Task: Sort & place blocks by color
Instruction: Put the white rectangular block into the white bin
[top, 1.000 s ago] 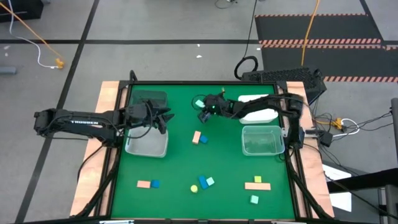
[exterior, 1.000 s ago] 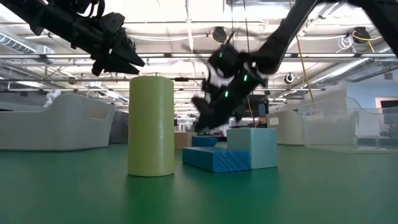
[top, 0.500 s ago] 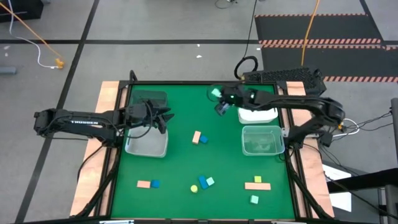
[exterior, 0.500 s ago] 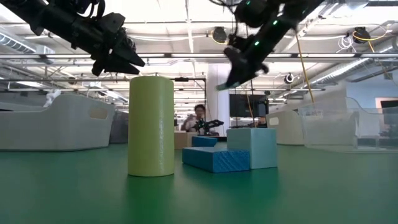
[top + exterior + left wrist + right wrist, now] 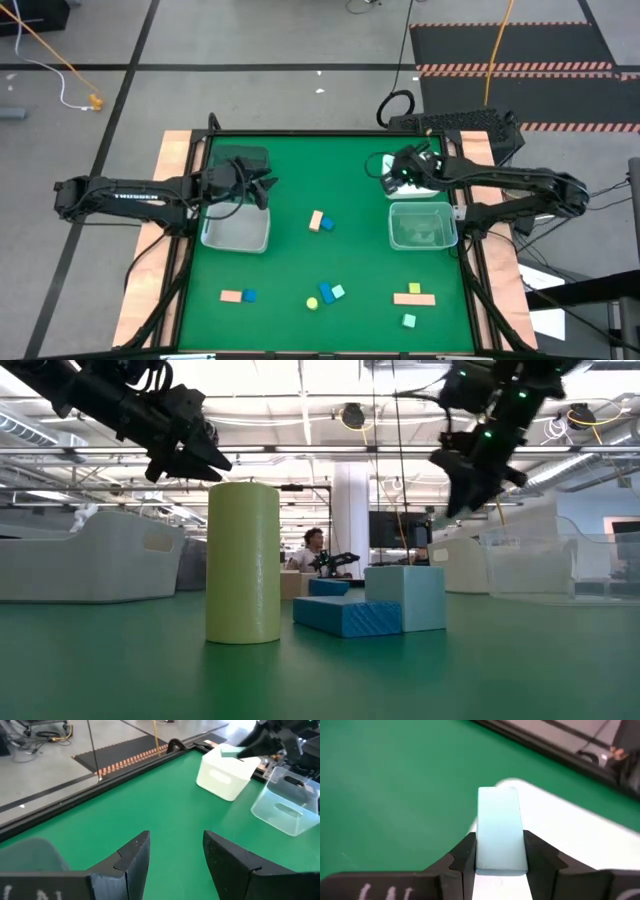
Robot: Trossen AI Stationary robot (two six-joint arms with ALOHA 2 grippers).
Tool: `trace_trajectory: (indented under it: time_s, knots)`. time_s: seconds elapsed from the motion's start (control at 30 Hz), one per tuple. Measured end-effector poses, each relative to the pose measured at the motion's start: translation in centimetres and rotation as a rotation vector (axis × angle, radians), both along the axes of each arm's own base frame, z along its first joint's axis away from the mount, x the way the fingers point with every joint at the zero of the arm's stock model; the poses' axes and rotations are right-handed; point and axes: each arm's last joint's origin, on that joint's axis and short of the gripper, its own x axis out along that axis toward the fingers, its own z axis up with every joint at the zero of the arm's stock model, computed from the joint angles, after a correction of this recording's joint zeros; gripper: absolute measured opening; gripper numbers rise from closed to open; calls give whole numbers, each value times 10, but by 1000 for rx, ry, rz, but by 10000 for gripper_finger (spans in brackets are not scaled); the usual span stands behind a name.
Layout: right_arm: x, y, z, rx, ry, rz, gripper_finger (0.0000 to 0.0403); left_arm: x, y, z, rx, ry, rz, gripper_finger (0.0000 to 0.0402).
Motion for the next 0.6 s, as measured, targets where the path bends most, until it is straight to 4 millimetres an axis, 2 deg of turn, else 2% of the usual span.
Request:
trace_trajectory:
  time_s: [0.3,0.6]
  knots:
    - [-33,9,-29,36,-24,-131,113,-5,-1,-10,-95,76,41,186]
    - [-43,9,-41,44,3,-154,132,-6,-5,-13,-131,97,9,186]
